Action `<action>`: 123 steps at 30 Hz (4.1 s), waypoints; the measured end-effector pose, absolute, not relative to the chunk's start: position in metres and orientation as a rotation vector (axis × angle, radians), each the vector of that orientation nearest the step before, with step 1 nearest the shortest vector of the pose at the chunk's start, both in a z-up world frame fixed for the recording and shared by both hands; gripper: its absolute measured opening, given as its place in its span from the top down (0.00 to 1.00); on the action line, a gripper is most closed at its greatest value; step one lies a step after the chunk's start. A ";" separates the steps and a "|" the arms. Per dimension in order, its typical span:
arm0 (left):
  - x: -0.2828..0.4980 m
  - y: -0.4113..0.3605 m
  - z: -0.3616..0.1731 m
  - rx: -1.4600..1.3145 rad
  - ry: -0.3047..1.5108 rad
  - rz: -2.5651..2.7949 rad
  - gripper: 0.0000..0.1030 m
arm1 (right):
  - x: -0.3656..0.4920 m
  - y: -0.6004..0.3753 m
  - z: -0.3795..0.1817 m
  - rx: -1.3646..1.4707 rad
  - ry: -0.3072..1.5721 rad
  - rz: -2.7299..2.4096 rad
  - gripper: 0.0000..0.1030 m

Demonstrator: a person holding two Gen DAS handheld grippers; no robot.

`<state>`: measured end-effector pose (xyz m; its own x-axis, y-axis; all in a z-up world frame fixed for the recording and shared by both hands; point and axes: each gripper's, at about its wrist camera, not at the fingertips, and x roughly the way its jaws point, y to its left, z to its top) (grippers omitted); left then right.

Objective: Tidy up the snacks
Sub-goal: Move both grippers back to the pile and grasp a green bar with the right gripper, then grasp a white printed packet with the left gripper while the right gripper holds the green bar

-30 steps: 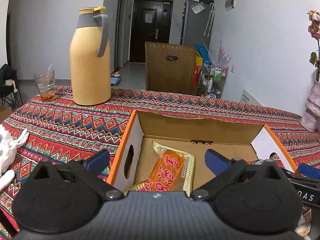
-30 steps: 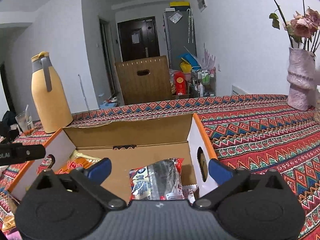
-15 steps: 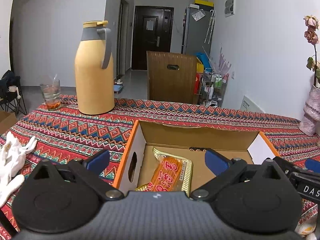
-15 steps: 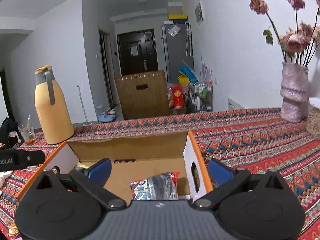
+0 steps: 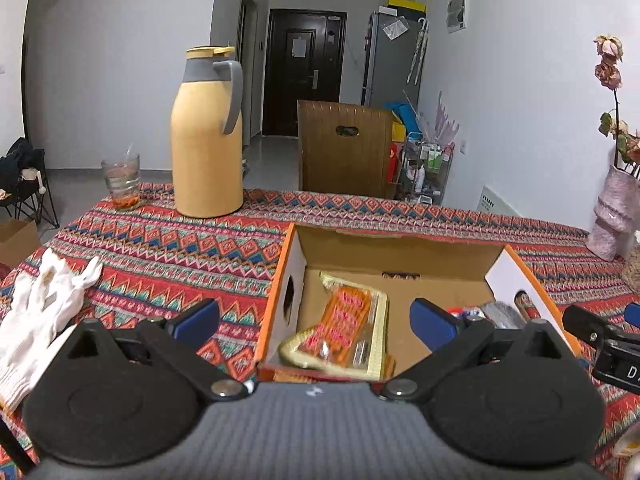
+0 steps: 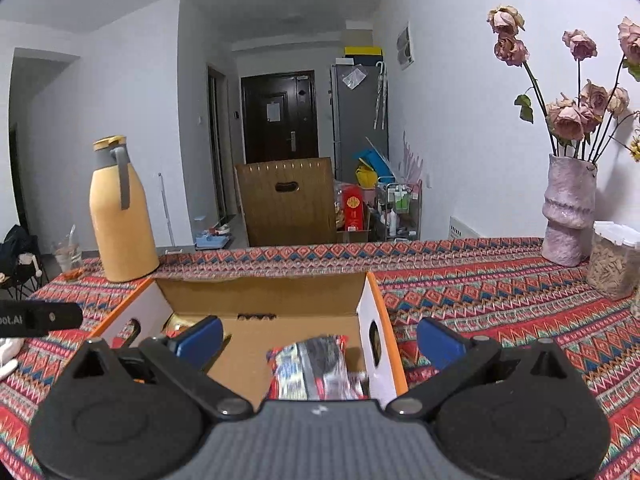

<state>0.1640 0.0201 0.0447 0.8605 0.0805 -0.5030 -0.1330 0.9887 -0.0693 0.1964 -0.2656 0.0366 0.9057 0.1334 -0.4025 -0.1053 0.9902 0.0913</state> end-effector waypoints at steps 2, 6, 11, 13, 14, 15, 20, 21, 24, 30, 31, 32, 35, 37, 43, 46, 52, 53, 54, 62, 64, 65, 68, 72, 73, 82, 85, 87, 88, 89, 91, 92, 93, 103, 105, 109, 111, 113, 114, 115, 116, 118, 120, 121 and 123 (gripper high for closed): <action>0.154 0.022 0.043 -0.103 0.529 0.111 0.00 | 0.186 -0.265 0.033 0.062 0.430 0.125 0.00; 0.129 0.028 0.036 -0.102 0.546 0.107 0.00 | 0.162 -0.263 0.025 0.047 0.458 0.133 0.00; 0.101 0.036 0.023 -0.107 0.572 0.106 0.00 | 0.132 -0.257 0.010 0.032 0.507 0.146 0.00; 0.092 0.039 0.019 -0.112 0.585 0.107 0.00 | 0.121 -0.253 0.004 0.027 0.529 0.153 0.00; 0.087 0.040 0.016 -0.115 0.592 0.106 0.00 | 0.117 -0.252 0.000 0.025 0.540 0.156 0.00; 0.082 0.042 0.013 -0.118 0.598 0.104 0.00 | 0.113 -0.250 -0.003 0.021 0.551 0.160 0.00; 0.060 0.049 -0.002 -0.123 0.621 0.102 0.00 | 0.095 -0.234 -0.016 -0.004 0.600 0.187 0.00; 0.056 0.050 -0.003 -0.124 0.622 0.103 0.00 | 0.093 -0.229 -0.018 -0.015 0.608 0.192 0.00; 0.045 0.054 -0.007 -0.131 0.626 0.105 0.00 | 0.087 -0.212 -0.025 -0.054 0.627 0.204 0.00; 0.024 0.061 -0.012 -0.131 0.624 0.102 0.00 | 0.083 -0.177 -0.039 -0.155 0.641 0.173 0.00; 0.021 0.063 -0.013 -0.135 0.624 0.100 0.00 | 0.082 -0.173 -0.041 -0.167 0.633 0.157 0.00; 0.019 0.064 -0.014 -0.139 0.624 0.099 0.00 | 0.081 -0.170 -0.042 -0.176 0.631 0.147 0.00; 0.012 0.069 -0.016 -0.152 0.624 0.098 0.00 | 0.076 -0.165 -0.043 -0.204 0.623 0.133 0.00; 0.009 0.070 -0.016 -0.158 0.624 0.098 0.00 | 0.069 -0.164 -0.042 -0.221 0.615 0.136 0.00; 0.001 0.067 -0.015 -0.163 0.617 0.082 0.00 | 0.051 -0.175 -0.044 -0.245 0.604 0.120 0.00; -0.002 0.064 -0.015 -0.160 0.616 0.073 0.00 | 0.045 -0.185 -0.047 -0.239 0.610 0.104 0.00; -0.005 0.055 -0.016 -0.151 0.619 0.062 0.00 | 0.044 -0.209 -0.050 -0.179 0.625 0.080 0.00; -0.006 0.054 -0.016 -0.150 0.620 0.061 0.00 | 0.044 -0.212 -0.050 -0.167 0.628 0.077 0.01; -0.006 0.053 -0.016 -0.149 0.621 0.061 0.00 | 0.045 -0.216 -0.051 -0.152 0.633 0.076 0.02; -0.001 0.043 -0.023 -0.136 0.641 0.050 0.00 | 0.047 -0.244 -0.058 0.028 0.675 0.122 0.38; 0.000 0.040 -0.025 -0.132 0.648 0.046 0.00 | 0.047 -0.244 -0.058 0.030 0.670 0.127 0.51; 0.001 0.039 -0.025 -0.129 0.652 0.045 0.00 | 0.047 -0.244 -0.058 0.029 0.664 0.133 0.62; 0.003 0.034 -0.027 -0.121 0.660 0.041 0.00 | 0.048 -0.245 -0.057 0.033 0.660 0.150 0.64; 0.007 0.029 -0.031 -0.112 0.679 0.043 0.00 | 0.045 -0.250 -0.055 0.056 0.638 0.149 0.65; 0.009 0.028 -0.032 -0.111 0.684 0.043 0.00 | 0.043 -0.252 -0.054 0.063 0.627 0.149 0.65; 0.023 0.004 -0.042 -0.066 0.732 0.036 0.00 | 0.034 -0.273 -0.041 0.104 0.539 0.133 0.65; 0.029 -0.006 -0.046 -0.045 0.748 0.048 0.00 | 0.034 -0.279 -0.041 0.117 0.528 0.134 0.65; 0.034 -0.013 -0.049 -0.028 0.757 0.052 0.00 | 0.035 -0.283 -0.043 0.127 0.524 0.140 0.65; 0.035 -0.017 -0.051 -0.018 0.759 0.057 0.00 | 0.034 -0.284 -0.044 0.131 0.521 0.143 0.65; 0.037 -0.020 -0.052 -0.009 0.761 0.062 0.00 | 0.034 -0.286 -0.044 0.135 0.519 0.147 0.65; 0.041 -0.025 -0.055 0.005 0.770 0.077 0.01 | 0.035 -0.289 -0.047 0.142 0.519 0.152 0.65; 0.044 -0.027 -0.057 0.006 0.777 0.082 0.06 | 0.036 -0.290 -0.048 0.148 0.518 0.156 0.65; 0.046 -0.028 -0.059 0.005 0.785 0.087 0.10 | 0.036 -0.292 -0.048 0.153 0.519 0.159 0.65; 0.047 -0.038 -0.059 0.003 0.777 0.059 0.50 | 0.038 -0.298 -0.057 0.176 0.525 0.203 0.65; 0.047 -0.038 -0.059 -0.001 0.778 0.058 0.51 | 0.038 -0.298 -0.058 0.179 0.527 0.209 0.65; 0.045 -0.037 -0.058 -0.015 0.778 0.057 0.55 | 0.037 -0.298 -0.058 0.180 0.527 0.214 0.65; 0.043 -0.036 -0.058 -0.016 0.775 0.052 0.56 | 0.036 -0.298 -0.058 0.179 0.527 0.215 0.65; 0.040 -0.035 -0.057 -0.018 0.772 0.047 0.57 | 0.035 -0.297 -0.057 0.178 0.526 0.215 0.65; 0.039 -0.034 -0.057 -0.019 0.771 0.046 0.57 | 0.035 -0.297 -0.057 0.177 0.525 0.215 0.65; 0.038 -0.032 -0.057 -0.023 0.770 0.043 0.57 | 0.034 -0.296 -0.057 0.175 0.524 0.216 0.65; 0.036 -0.031 -0.056 -0.029 0.769 0.038 0.57 | 0.034 -0.296 -0.056 0.174 0.523 0.216 0.65; 0.034 -0.028 -0.055 -0.032 0.765 0.040 0.57 | 0.033 -0.294 -0.056 0.171 0.522 0.215 0.65; 0.031 -0.026 -0.054 -0.036 0.760 0.040 0.57 | 0.032 -0.293 -0.055 0.167 0.520 0.215 0.65; 0.031 -0.025 -0.053 -0.037 0.757 0.041 0.57 | 0.031 -0.293 -0.054 0.166 0.519 0.215 0.65; 0.029 -0.023 -0.051 -0.040 0.750 0.041 0.57 | 0.031 -0.292 -0.054 0.162 0.517 0.215 0.65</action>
